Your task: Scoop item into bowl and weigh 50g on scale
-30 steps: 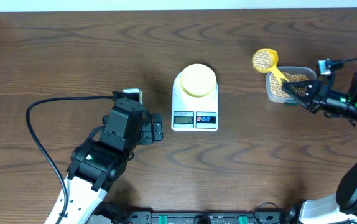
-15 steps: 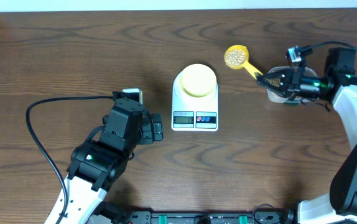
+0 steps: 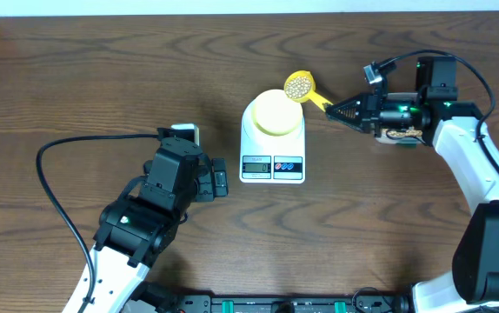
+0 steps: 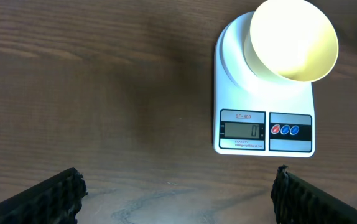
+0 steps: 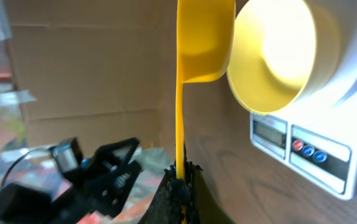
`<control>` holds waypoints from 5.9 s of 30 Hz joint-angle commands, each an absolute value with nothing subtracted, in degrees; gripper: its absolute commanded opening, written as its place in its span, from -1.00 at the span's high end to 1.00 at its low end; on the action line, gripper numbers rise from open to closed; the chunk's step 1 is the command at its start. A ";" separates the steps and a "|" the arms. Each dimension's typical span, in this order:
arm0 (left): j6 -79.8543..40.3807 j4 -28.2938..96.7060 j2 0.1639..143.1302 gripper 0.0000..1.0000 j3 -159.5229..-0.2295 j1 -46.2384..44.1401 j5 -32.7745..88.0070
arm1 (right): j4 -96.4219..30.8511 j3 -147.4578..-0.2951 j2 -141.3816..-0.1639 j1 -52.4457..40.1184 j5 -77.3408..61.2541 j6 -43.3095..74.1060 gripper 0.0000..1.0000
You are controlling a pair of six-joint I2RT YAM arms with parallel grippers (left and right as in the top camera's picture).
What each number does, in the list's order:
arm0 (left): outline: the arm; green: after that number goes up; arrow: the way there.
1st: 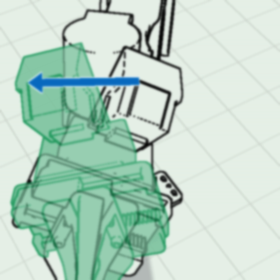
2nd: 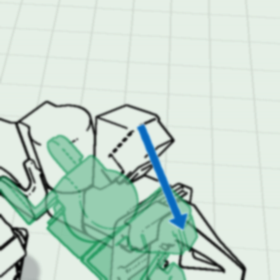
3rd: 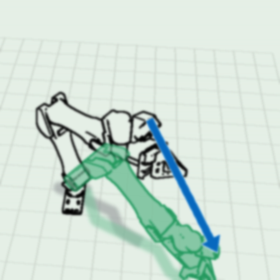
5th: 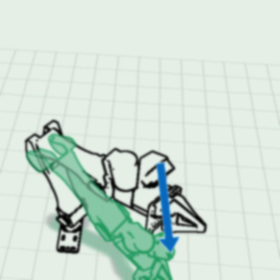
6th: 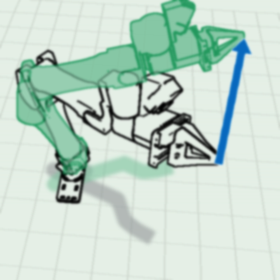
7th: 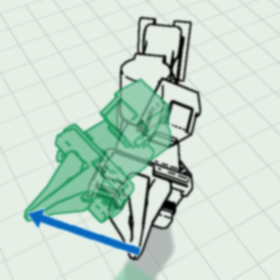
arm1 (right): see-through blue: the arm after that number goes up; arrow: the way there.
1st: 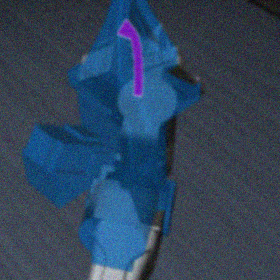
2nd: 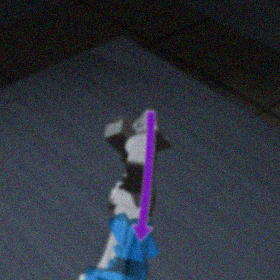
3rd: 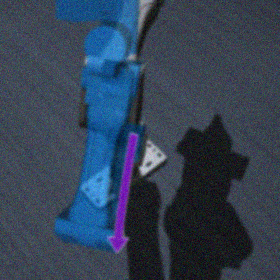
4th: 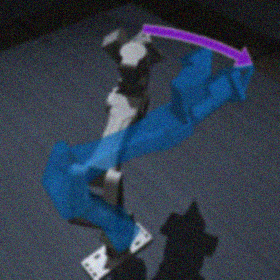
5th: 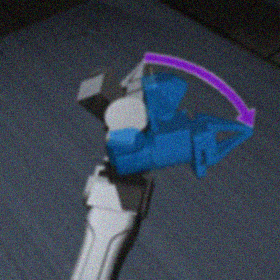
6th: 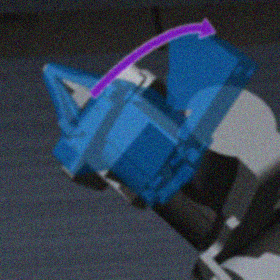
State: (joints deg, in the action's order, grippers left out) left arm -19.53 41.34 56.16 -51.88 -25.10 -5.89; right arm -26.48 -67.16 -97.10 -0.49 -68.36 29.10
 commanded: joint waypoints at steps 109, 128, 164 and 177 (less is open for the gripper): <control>5.34 33.74 61.41 -0.96 -51.86 -19.31 14.31 | -23.18 -67.40 -96.86 -9.85 -50.09 21.93 0.97; 5.32 33.74 61.41 -0.96 -51.86 -19.31 14.31 | -29.21 -67.40 -92.18 -9.87 -45.52 16.08 0.97; 5.32 33.74 61.41 -0.96 -51.86 -19.31 14.31 | -29.17 -67.40 -92.14 -15.86 -34.89 5.06 0.97; 5.34 33.74 61.41 -0.96 -51.86 -19.31 14.31 | -29.12 -67.40 -92.14 -15.86 -31.81 4.08 0.97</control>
State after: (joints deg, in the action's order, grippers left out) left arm 4.93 34.00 61.41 -51.88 -19.59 14.68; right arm -29.17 -67.16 -93.36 -15.57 -32.45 5.74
